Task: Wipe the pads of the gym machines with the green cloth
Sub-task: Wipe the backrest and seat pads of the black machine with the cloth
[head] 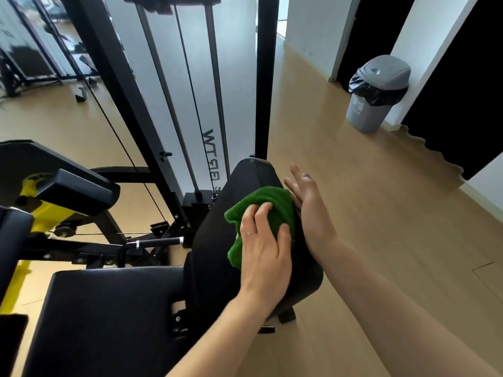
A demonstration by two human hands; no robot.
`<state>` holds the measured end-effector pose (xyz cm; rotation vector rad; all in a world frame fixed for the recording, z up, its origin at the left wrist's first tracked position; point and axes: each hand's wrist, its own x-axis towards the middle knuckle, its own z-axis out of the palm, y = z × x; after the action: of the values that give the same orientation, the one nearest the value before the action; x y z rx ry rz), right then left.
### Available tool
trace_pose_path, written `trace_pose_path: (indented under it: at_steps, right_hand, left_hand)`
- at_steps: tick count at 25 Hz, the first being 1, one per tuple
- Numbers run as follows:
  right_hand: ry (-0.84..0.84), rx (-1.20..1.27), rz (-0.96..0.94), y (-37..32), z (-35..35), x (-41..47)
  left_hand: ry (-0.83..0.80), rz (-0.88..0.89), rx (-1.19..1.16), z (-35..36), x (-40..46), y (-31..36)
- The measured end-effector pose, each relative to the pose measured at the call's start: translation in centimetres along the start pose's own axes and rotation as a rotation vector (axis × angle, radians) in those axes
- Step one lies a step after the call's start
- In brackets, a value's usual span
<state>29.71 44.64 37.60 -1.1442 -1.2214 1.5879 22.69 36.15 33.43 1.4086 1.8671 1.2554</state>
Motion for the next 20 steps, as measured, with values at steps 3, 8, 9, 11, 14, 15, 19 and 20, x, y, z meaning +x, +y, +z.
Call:
trace_pose_path:
  at_steps: [3, 8, 9, 11, 14, 15, 19, 20]
  right_hand:
    - [0.017, -0.064, -0.068, 0.7, 0.4, 0.3]
    - [0.031, -0.241, -0.145, 0.4, 0.8, 0.3]
    - [0.027, -0.252, -0.141, 0.5, 0.6, 0.4]
    - [0.042, -0.196, -0.108, 0.8, 0.3, 0.5]
    - [0.068, -0.029, -0.083, 1.1, 0.1, 0.7]
    - [0.084, 0.042, -0.036, 1.0, -0.1, 0.9]
    - [0.037, 0.089, 0.31, 0.6, -1.9, -0.3]
    - [0.034, -0.078, 0.319, 0.9, -2.2, -1.2]
  left_hand:
    - [-0.031, -0.024, 0.045, -0.2, 4.9, -0.8]
    - [-0.07, -0.076, 0.18, -1.2, 13.8, -1.0]
    - [-0.078, -0.087, 0.19, -1.4, 14.5, -0.8]
    - [-0.089, -0.067, 0.204, -1.4, 13.1, -0.4]
    - [-0.105, 0.03, 0.201, -1.1, 6.5, 0.3]
    - [-0.109, 0.068, 0.219, -1.1, 4.3, 0.5]
    - [-0.147, 0.136, 0.26, -1.4, 4.4, -0.2]
    - [-0.142, 0.149, 0.285, -1.5, 6.3, -0.7]
